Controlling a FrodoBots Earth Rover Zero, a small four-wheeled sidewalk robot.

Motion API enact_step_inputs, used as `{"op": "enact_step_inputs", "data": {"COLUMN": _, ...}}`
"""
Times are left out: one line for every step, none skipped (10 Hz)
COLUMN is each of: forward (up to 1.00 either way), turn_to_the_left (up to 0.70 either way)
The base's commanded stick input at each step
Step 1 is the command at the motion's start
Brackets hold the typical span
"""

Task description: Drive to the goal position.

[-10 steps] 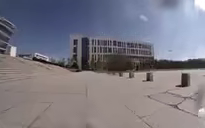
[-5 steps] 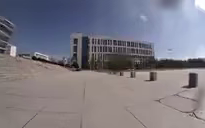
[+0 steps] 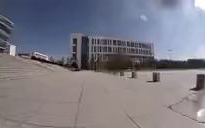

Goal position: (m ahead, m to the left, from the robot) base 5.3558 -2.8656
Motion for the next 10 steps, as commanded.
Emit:
{"op": "enact_step_inputs", "data": {"forward": 0.7, "turn_to_the_left": 0.0}}
{"op": "enact_step_inputs", "data": {"forward": 0.7, "turn_to_the_left": 0.0}}
{"op": "enact_step_inputs", "data": {"forward": 0.7, "turn_to_the_left": 0.0}}
{"op": "enact_step_inputs", "data": {"forward": 0.7, "turn_to_the_left": 0.0}}
{"op": "enact_step_inputs", "data": {"forward": 0.7, "turn_to_the_left": 0.0}}
{"op": "enact_step_inputs", "data": {"forward": 0.7, "turn_to_the_left": 0.0}}
{"op": "enact_step_inputs", "data": {"forward": 0.7, "turn_to_the_left": 0.0}}
{"op": "enact_step_inputs", "data": {"forward": 0.7, "turn_to_the_left": 0.0}}
{"op": "enact_step_inputs", "data": {"forward": 0.7, "turn_to_the_left": 0.0}}
{"op": "enact_step_inputs", "data": {"forward": 0.7, "turn_to_the_left": 0.0}}
